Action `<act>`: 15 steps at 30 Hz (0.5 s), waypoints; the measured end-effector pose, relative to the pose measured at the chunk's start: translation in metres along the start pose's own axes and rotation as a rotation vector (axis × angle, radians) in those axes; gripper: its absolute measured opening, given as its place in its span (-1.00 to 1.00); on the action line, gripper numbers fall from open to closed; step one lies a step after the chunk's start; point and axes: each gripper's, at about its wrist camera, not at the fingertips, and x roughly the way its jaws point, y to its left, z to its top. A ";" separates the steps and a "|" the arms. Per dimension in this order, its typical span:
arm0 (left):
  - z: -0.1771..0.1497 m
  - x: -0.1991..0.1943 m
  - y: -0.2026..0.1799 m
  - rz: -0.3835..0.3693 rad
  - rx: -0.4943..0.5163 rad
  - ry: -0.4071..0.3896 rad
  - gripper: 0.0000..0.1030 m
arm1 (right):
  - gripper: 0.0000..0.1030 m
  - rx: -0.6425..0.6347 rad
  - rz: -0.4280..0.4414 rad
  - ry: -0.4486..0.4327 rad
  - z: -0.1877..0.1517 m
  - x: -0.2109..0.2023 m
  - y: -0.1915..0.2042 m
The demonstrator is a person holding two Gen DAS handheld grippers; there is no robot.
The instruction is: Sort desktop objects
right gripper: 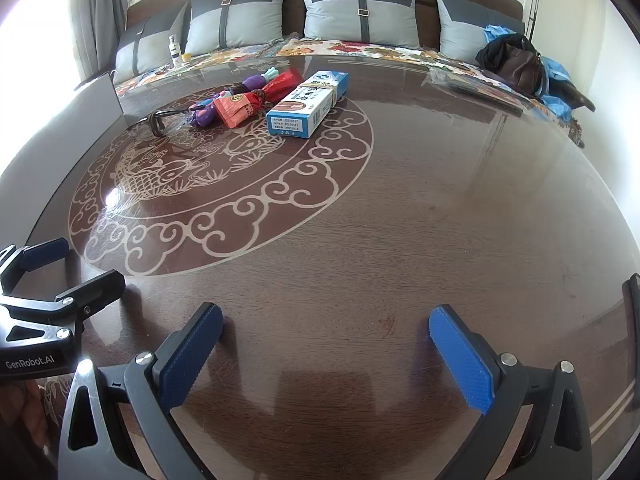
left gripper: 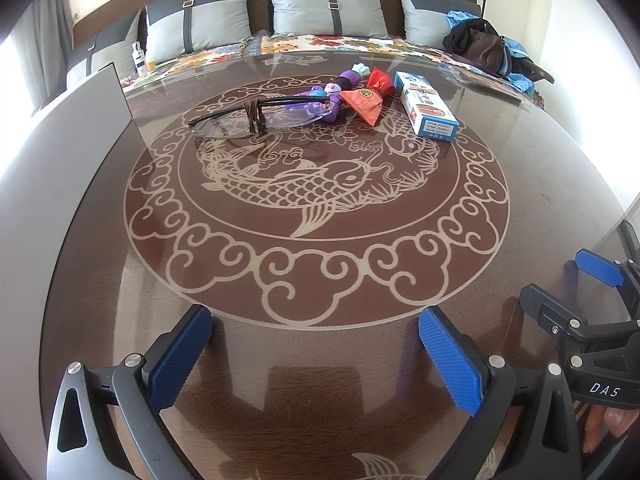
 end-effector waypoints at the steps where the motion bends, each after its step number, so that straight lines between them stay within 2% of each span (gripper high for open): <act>1: 0.000 0.000 0.000 0.000 0.000 0.000 1.00 | 1.00 0.000 0.000 0.000 0.000 0.000 0.000; 15: 0.000 -0.001 0.001 -0.010 0.014 0.009 1.00 | 1.00 0.000 0.000 0.000 0.000 0.000 0.000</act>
